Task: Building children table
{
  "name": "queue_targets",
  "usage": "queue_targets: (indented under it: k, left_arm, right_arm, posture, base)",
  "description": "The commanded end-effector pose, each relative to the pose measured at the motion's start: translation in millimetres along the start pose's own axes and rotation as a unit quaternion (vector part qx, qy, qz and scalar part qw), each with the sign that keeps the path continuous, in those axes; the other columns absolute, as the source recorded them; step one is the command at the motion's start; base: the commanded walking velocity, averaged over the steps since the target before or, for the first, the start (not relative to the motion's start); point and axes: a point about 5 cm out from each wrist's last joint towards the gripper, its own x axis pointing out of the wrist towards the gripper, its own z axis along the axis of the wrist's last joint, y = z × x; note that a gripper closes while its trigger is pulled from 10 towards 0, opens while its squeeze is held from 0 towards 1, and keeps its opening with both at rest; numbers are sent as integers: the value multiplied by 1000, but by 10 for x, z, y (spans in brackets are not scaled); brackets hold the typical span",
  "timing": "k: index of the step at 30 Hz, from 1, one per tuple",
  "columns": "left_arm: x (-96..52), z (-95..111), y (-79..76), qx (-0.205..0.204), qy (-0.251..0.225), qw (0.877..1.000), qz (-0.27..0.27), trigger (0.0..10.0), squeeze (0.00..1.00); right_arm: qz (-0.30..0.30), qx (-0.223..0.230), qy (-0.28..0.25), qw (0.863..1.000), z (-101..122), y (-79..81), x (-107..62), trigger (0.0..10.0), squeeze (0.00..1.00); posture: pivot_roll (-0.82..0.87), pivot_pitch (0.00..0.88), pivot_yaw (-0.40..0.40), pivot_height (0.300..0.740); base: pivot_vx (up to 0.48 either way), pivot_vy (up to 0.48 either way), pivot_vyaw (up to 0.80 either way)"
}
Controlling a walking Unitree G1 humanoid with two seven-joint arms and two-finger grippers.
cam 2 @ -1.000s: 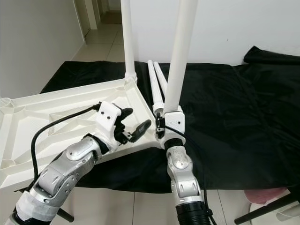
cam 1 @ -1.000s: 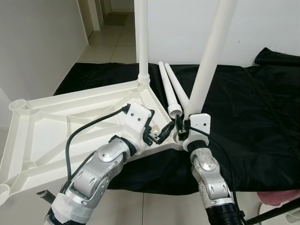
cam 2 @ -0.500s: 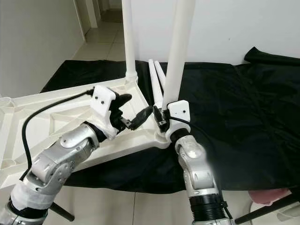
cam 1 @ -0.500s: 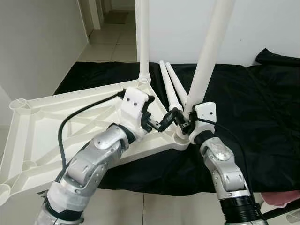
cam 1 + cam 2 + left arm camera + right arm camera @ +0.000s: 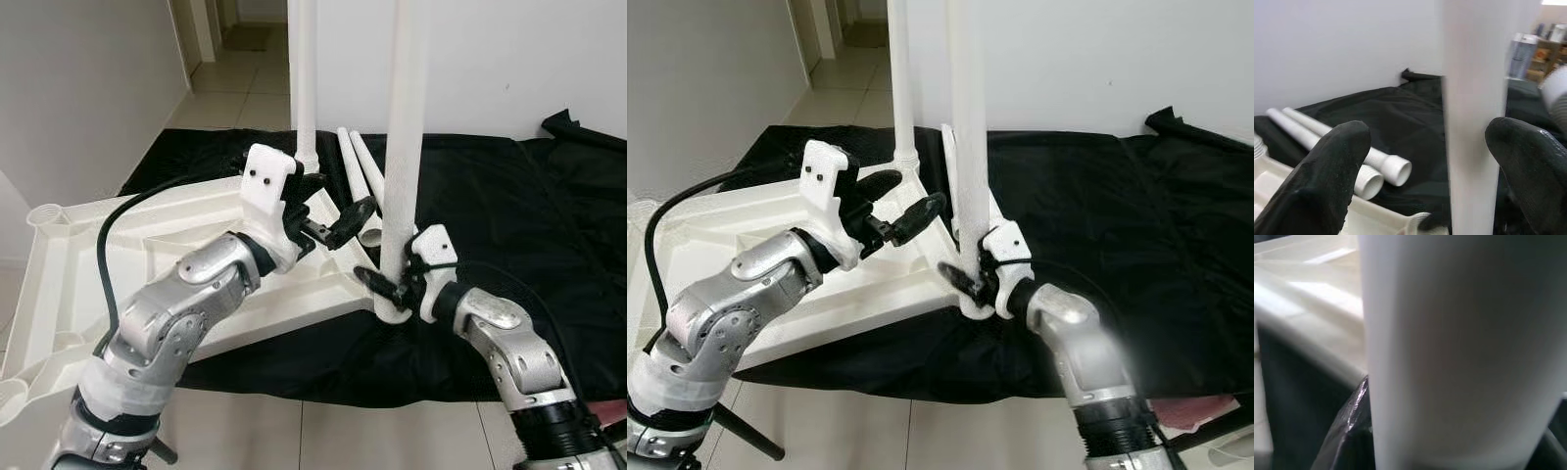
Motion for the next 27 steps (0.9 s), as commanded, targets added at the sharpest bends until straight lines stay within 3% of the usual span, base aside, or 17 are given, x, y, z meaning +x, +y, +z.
queue_targets:
  k: [1,2,8,11,16,19,21,22,23,24,27]
  left_arm:
    - [-26,24,-244,5,7,979,-205,10000,0]
    - [-26,12,-269,3,14,976,-219,10000,0]
    - [-34,1,-308,-10,25,970,-242,10000,0]
    - [-44,62,-359,-42,21,959,-279,10000,0]
    - [-43,107,-366,-64,15,954,-291,10000,0]
    - [-57,175,-373,-99,1,946,-308,10000,0]
    - [-61,206,-366,-113,-6,943,-312,9529,0]
    - [-65,227,-361,-121,-10,941,-315,4824,0]
    - [-65,227,-361,-121,-10,941,-315,4824,0]
    - [-63,245,-345,-128,-16,941,-313,0,0]
    - [-61,254,-334,-131,-17,941,-312,0,0]
  right_arm:
    - [34,-2,1,999,15,61,19,10000,0]
    - [65,-7,11,998,6,100,15,10000,0]
    - [103,-6,18,994,14,145,19,10000,0]
    - [135,-3,22,991,43,168,64,10000,0]
    - [151,-7,21,988,59,201,83,10000,0]
    - [159,-9,18,987,75,224,90,10000,0]
    - [161,-10,18,987,78,224,91,10000,0]
    - [164,-10,19,986,80,223,89,10000,0]
    - [164,-10,19,986,80,223,89,10000,0]
    - [167,-10,21,986,77,223,83,10000,0]
    - [170,-9,23,985,71,226,78,10000,0]
  posture:
    - [-2,0,43,740]
    - [0,0,43,740]
    - [0,0,44,740]
    - [0,0,45,740]
    - [-1,0,48,740]
    - [-7,0,52,740]
    - [-7,0,52,740]
    - [-7,0,52,740]
    - [-7,0,52,740]
    - [-10,0,50,740]
    - [-10,0,50,740]
  base:
    - [0,0,0]
    - [0,0,0]
    - [0,0,0]
    - [0,0,0]
    - [0,0,0]
    - [0,0,0]
    - [0,0,0]
    - [0,0,0]
    - [0,0,0]
    - [0,0,0]
    - [0,0,0]
